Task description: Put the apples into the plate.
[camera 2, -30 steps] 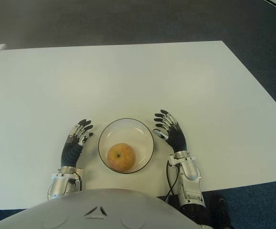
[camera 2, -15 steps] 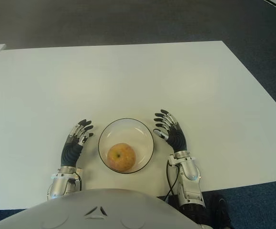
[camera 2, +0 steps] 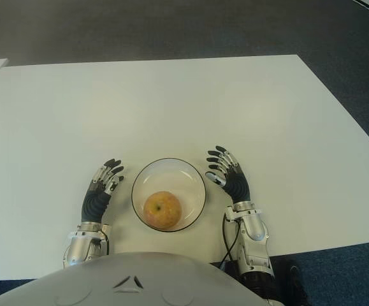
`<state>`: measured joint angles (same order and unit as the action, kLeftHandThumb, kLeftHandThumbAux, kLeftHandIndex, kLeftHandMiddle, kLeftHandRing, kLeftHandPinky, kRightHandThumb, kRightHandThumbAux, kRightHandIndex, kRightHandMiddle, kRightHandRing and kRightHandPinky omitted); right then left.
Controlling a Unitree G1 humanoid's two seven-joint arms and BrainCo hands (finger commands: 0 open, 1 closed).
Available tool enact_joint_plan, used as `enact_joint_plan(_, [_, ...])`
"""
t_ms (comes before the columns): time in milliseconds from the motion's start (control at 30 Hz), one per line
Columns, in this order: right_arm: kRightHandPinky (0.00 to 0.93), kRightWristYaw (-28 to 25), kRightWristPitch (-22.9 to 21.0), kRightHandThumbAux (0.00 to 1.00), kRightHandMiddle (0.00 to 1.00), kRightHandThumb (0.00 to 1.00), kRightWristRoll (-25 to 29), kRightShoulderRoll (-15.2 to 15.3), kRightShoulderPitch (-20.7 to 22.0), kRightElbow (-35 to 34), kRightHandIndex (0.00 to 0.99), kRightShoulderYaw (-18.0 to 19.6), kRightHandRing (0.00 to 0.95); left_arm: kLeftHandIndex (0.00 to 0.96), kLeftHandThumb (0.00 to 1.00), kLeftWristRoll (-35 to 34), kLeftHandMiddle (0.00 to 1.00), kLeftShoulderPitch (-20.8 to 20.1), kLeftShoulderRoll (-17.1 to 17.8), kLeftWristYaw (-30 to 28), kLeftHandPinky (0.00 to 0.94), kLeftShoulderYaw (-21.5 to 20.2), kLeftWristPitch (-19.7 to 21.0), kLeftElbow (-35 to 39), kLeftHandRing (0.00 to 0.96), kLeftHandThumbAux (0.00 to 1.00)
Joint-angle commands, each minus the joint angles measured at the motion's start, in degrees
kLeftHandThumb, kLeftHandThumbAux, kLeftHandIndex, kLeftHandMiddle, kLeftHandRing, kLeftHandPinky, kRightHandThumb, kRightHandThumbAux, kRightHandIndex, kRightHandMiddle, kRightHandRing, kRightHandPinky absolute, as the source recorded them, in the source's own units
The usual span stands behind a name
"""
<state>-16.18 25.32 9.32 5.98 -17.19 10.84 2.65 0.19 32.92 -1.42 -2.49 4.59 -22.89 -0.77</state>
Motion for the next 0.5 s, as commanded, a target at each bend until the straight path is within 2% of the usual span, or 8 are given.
enact_joint_plan(33, [0.326,0.45,-3.41,0.667,0.271,0.272,-0.44,-0.54,-2.02,3.58,0.145,-0.22,0.289,0.128,0.125,1.27,0.152,1.4,-0.1,1.87,0.243,-0.72,2.29,-2.75,0.179,0.535])
enact_joint_plan(500, [0.333,0.52,-3.59,0.674,0.274,0.278,-0.36,-0.57,-2.11,3.5,0.146,-0.21,0.294,0.117,0.122,2.35,0.133,1.42,-0.38,2.86,0.23,-0.97,2.73,-2.99,0.16,0.549])
